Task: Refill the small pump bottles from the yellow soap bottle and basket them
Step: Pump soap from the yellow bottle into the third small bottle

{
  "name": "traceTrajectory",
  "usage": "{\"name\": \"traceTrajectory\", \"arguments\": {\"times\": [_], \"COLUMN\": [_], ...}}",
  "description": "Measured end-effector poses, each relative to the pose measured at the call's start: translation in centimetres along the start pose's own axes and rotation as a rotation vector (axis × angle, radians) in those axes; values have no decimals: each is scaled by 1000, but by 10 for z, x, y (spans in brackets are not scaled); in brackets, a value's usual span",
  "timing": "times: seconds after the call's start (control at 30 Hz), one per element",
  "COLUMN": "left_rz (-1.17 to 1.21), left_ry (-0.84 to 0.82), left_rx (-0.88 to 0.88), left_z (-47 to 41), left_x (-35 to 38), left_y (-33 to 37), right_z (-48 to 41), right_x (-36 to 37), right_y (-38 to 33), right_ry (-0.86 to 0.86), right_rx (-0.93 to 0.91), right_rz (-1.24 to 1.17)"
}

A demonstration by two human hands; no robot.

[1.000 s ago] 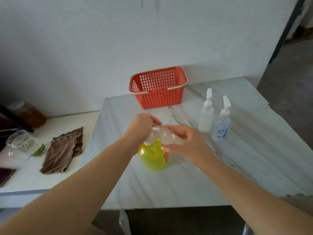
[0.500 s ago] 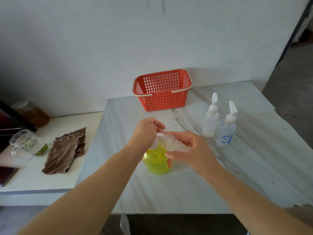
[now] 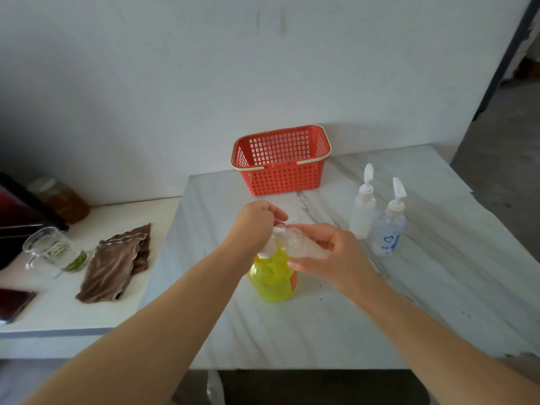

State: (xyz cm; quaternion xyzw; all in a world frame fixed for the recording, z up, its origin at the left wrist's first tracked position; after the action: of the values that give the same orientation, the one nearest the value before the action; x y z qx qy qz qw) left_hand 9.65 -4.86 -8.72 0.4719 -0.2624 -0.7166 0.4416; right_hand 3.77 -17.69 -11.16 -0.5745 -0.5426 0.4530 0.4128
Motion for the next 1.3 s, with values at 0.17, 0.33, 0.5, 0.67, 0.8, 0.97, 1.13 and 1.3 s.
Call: {"name": "traceTrajectory", "arguments": {"times": [0.17,0.33,0.5,0.67,0.8,0.97,1.13,1.3], "left_rz": [-2,-15,-15,-12,-10,-29,-19,-19], "left_ry": [3,-2,16,12,-15,10,14,20], "left_rx": [-47,-44,-36,-21,-17,-30,-45,-33], "left_z": [-5,-6,-4,3,4,-1,-9,-6], "left_x": [0,2,2,-1,0,2,2,2], "left_y": [-8,-12,-11,-3,1,-6,-13,-12], "right_z": [0,1,1,2,3,2,1,1], "right_x": [4,5,2,1,1,1,2,1], "right_y": [8,14,8,0,-3,2,8,7], "right_ry": [-5,11,15,8,-4,6,23,24], "right_rx": [8,52,49,49,52,57,70,69], "right_rz": [-20,-25,3,-19,-25,-15,-8,3]}}
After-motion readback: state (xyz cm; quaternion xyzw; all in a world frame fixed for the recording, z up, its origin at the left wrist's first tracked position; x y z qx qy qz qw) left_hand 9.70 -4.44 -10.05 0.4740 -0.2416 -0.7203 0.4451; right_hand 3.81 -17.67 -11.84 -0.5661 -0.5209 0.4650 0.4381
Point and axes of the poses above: each hand's wrist, its own z-axis away from the middle knuckle, its own x-axis out of the palm, y = z × x, the point moved 9 cm from there along -z, towards the middle knuckle, and after that the axes turned 9 degrees about -x, right-handed, at the moved point
